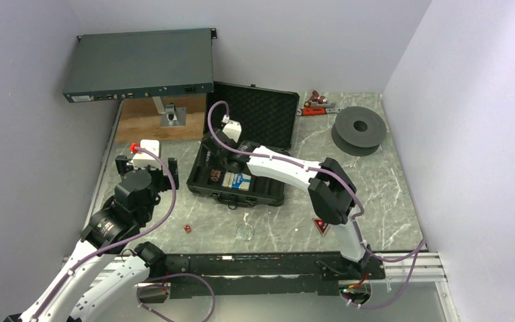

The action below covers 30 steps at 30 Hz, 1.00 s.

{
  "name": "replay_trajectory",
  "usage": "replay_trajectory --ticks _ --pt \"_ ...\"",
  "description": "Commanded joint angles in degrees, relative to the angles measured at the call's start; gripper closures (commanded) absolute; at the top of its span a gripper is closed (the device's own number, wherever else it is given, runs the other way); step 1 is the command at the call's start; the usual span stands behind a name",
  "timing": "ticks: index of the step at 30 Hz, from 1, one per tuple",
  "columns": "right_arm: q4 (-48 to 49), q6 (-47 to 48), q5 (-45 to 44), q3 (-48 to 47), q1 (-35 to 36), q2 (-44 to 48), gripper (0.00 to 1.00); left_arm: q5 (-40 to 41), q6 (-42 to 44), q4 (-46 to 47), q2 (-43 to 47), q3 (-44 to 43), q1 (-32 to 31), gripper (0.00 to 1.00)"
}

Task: Pack up texas hold em set

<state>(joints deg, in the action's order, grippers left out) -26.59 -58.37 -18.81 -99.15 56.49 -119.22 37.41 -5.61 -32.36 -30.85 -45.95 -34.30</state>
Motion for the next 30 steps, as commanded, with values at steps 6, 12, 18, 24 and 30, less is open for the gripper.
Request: replay_trajectory --ticks 6,12,18,24,30 --pt "14.8 14.4 13.5 8.5 -0.1 8.7 0.36 1.1 0.1 1.7 0.1 -0.2 0.4 0.00" --pt "15.8 18.3 26.8 8.4 -0.1 5.5 0.75 1.2 0.0 1.6 0.0 -0.3 0.4 0.00" --pt "15.5 20.1 29.3 10.9 -0.1 4.6 0.95 1.2 0.0 1.6 0.3 -0.2 0.5 0.00" --pt "14.2 23.5 23.2 13.5 -0.1 6.0 1.00 1.1 0.0 1.6 0.0 -0.2 0.4 0.00" --pt "10.7 27.9 17.7 11.0 -0.1 3.9 1.00 1.1 -0.1 1.4 0.0 -0.3 0.5 0.00"
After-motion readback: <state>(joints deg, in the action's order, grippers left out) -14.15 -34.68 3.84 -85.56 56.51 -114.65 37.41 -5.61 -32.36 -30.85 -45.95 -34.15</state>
